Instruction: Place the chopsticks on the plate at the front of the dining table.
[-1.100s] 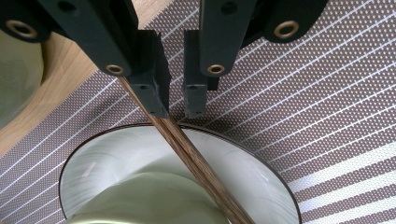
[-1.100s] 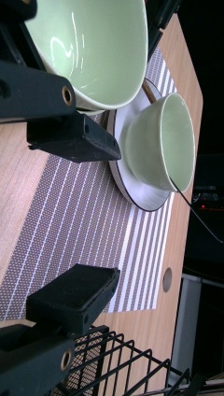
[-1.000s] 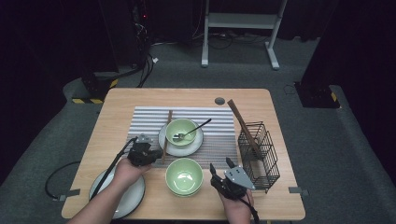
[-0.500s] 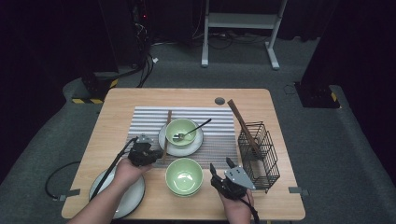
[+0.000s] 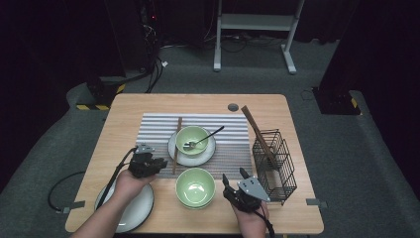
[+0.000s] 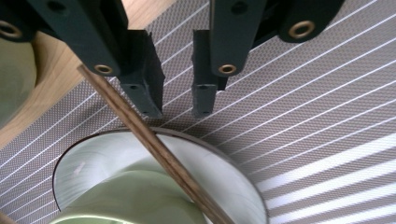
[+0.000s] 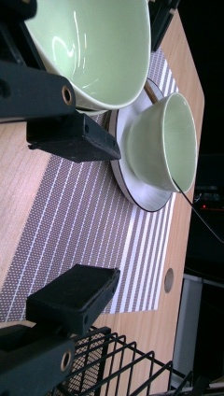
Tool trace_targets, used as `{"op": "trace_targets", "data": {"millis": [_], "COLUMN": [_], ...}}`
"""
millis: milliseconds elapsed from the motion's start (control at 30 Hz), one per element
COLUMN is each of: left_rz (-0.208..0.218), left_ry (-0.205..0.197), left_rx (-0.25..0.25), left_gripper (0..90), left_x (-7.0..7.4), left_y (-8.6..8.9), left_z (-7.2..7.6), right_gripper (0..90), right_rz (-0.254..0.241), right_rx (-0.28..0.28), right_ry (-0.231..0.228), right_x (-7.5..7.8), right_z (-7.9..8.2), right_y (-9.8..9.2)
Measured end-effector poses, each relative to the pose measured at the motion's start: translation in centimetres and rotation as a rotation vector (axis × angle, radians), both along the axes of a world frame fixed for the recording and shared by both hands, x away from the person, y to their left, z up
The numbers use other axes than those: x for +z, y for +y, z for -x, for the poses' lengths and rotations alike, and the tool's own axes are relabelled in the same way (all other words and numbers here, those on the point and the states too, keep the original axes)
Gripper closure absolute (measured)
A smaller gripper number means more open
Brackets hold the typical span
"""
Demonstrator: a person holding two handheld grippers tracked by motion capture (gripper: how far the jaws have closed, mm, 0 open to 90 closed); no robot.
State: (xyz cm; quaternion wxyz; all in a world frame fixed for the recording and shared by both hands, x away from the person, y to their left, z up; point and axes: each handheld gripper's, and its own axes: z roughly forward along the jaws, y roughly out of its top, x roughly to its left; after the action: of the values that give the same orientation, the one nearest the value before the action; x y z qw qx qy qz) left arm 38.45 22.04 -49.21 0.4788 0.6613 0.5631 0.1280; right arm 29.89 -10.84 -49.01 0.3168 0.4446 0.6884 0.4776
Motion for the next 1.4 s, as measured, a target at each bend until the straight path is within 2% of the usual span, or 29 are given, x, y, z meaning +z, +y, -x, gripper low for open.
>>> {"op": "trace_targets", "data": {"millis": [233,467,633,767,833,933,967,1033,1133,1167,1233,1333,1400], "left_rz": [0.011,0.015,-0.018,-0.027,-0.021,-0.057,-0.055,-0.046,-0.044,-0.049,-0.057,-0.070,-0.045], "left_ry": [-0.084,-0.156,-0.217,-0.201,-0.192,-0.181,-0.184,-0.164,-0.151,-0.147,-0.147,-0.138,-0.148], "left_rx": [0.031,0.070,0.131,0.131,0.134,0.116,0.118,0.102,0.099,0.094,0.096,0.083,0.092], "left_gripper": [62.2,55.5,48.7,40.5,38.0,35.9,35.3,34.6,33.7,33.5,33.6,33.6,33.7], "left_x": [1.2,1.7,1.4,0.8,0.5,0.4,0.4,0.3,-0.3,-0.4,-0.7,-0.8,-0.6], "left_y": [2.5,6.3,8.9,10.2,10.6,11.0,11.0,11.3,11.4,11.5,11.5,11.5,11.5], "left_z": [1.8,4.1,5.8,6.5,6.6,6.7,6.7,6.8,6.8,6.8,6.9,7.0,7.2], "right_gripper": [36.2,35.6,35.6,35.0,33.9,33.7,33.7,33.7,34.3,34.2,35.3,33.8,33.2], "right_rz": [0.004,0.012,0.034,0.067,0.086,0.115,0.121,0.133,0.147,0.149,0.147,0.157,0.175], "right_rx": [-0.014,-0.026,-0.031,-0.036,-0.037,-0.029,-0.028,-0.036,-0.041,-0.047,-0.058,-0.055,-0.046], "right_ry": [0.010,0.033,0.058,0.094,0.131,0.158,0.159,0.175,0.218,0.242,0.242,0.269,0.285], "right_x": [-0.2,-0.5,-1.0,-1.4,-1.7,-2.1,-2.2,-2.5,-3.1,-3.2,-3.2,-3.3,-3.3], "right_z": [-0.2,-0.4,-0.7,-1.1,-1.2,-1.3,-1.4,-1.6,-2.1,-2.3,-2.4,-2.7,-2.8], "right_y": [-0.2,-0.4,-0.4,-0.2,0.0,0.5,0.6,0.9,1.0,1.0,1.0,1.1,1.2]}}
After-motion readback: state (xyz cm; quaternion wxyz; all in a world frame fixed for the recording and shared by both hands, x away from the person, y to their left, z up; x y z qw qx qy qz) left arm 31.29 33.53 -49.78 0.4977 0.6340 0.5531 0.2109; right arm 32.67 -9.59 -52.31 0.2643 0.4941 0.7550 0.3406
